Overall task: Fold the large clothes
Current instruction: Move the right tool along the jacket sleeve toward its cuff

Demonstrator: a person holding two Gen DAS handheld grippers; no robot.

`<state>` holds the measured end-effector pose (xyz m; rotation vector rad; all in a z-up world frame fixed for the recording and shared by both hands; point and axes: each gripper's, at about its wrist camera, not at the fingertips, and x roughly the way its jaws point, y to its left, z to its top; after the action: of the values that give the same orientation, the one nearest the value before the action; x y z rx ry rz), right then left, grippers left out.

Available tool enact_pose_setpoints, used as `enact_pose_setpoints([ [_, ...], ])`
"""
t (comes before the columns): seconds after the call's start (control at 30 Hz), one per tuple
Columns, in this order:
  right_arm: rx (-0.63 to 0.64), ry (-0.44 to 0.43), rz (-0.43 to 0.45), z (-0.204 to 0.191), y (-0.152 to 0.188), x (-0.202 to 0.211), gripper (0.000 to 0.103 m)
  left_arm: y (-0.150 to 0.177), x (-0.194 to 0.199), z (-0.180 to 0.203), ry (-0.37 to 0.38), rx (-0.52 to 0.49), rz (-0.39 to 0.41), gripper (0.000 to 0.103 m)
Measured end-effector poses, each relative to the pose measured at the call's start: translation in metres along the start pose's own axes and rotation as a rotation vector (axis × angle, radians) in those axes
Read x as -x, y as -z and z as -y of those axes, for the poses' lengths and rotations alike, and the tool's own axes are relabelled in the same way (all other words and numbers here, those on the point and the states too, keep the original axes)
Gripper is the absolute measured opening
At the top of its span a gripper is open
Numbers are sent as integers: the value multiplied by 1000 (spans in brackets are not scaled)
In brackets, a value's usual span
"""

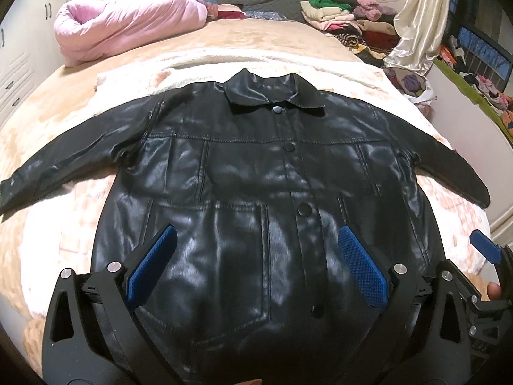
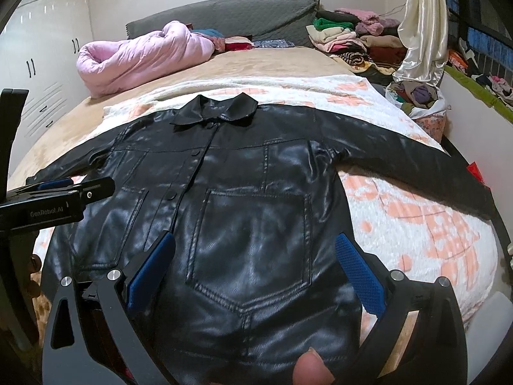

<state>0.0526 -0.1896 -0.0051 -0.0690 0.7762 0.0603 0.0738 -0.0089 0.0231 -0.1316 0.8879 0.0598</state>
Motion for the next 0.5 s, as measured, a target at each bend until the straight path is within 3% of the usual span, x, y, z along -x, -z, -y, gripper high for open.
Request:
enact_pose_setpoints([
  [0.5,-69,75,17,34,-44,-32,99,-42,-32,9,19,-2,-13,94],
])
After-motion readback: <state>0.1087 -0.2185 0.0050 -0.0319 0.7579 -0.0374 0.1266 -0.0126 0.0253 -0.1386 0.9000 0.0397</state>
